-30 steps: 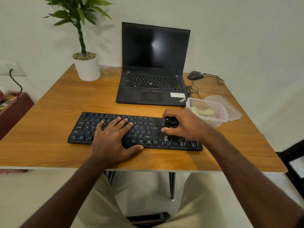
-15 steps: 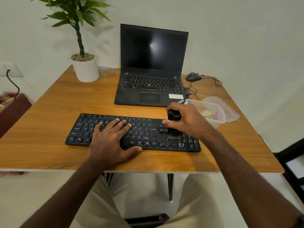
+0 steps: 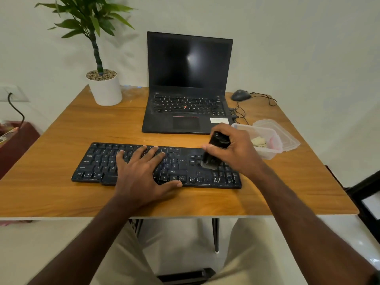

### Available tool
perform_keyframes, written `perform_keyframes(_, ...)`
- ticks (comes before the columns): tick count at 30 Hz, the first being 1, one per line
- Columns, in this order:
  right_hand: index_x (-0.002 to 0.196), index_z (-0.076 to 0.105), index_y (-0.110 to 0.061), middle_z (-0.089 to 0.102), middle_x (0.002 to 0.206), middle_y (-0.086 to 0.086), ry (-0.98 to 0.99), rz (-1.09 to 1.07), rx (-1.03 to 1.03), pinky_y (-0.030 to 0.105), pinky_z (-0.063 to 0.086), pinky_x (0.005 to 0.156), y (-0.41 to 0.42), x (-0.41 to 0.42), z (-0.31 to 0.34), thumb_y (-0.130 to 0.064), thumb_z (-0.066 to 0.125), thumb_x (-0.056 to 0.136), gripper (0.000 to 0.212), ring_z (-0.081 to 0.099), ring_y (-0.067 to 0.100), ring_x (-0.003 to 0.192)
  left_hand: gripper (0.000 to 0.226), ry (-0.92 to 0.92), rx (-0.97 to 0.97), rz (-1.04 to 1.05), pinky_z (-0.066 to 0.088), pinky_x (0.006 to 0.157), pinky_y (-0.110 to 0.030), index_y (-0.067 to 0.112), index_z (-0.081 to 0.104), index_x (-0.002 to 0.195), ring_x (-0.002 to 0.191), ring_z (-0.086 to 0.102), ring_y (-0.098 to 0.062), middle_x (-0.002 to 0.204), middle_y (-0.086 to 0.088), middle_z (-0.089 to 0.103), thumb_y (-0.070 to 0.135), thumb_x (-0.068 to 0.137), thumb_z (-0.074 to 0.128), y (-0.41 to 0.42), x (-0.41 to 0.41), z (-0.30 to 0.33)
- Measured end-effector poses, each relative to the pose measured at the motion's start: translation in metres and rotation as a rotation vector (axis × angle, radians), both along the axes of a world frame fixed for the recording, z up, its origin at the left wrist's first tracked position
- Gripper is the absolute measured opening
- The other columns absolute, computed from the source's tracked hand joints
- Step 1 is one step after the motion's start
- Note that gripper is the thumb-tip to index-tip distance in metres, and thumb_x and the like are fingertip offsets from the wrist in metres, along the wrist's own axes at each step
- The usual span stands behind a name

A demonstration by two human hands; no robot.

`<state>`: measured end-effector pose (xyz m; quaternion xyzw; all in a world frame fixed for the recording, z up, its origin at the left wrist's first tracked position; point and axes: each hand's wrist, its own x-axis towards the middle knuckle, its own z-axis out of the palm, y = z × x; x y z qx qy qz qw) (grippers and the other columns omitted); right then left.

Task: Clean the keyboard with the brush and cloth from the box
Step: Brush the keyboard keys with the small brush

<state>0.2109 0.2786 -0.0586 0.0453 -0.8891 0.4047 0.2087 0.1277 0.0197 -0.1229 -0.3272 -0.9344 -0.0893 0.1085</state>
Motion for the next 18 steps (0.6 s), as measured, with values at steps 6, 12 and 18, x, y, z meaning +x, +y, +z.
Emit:
perform_keyframes(6,0.092,0.060,-0.025,0.062,0.076,-0.011,-0.165,0.105,0.273,0.022,0.050,0.058,0.014,0.011,-0.007,-0.028,0.078,0.087,0.019,0.063,0.003,0.069,0.108,-0.038,0.001,0.054,0.022,0.109,-0.066,0.029,0.054,0.140,0.141,0.039,-0.025,0.149,0.000,0.050,0.101,0.066,0.021,0.004,0.001,-0.007)
perform_keyframes(12,0.090,0.063,-0.025,0.062,0.077,-0.008,-0.110,0.012,0.215,0.017,0.047,0.058,0.033,0.015,0.009,-0.023,0.080,0.083,0.019,0.061,0.004,0.069,0.110,-0.041,0.000,0.051,0.024,0.109,-0.065,0.029,0.053,0.142,0.141,0.038,-0.024,0.150,0.000,0.049,0.101,0.067,0.018,0.005,0.000,-0.009)
perform_keyframes(18,0.097,0.064,-0.018,0.061,0.075,-0.006,-0.113,0.072,0.133,0.022,0.051,0.058,0.007,0.008,-0.010,-0.025,0.079,0.087,0.020,0.060,0.007,0.066,0.109,-0.041,-0.003,0.046,0.025,0.109,-0.064,0.029,0.053,0.141,0.141,0.038,-0.024,0.150,0.000,0.049,0.101,0.067,0.019,0.005,0.000,-0.008)
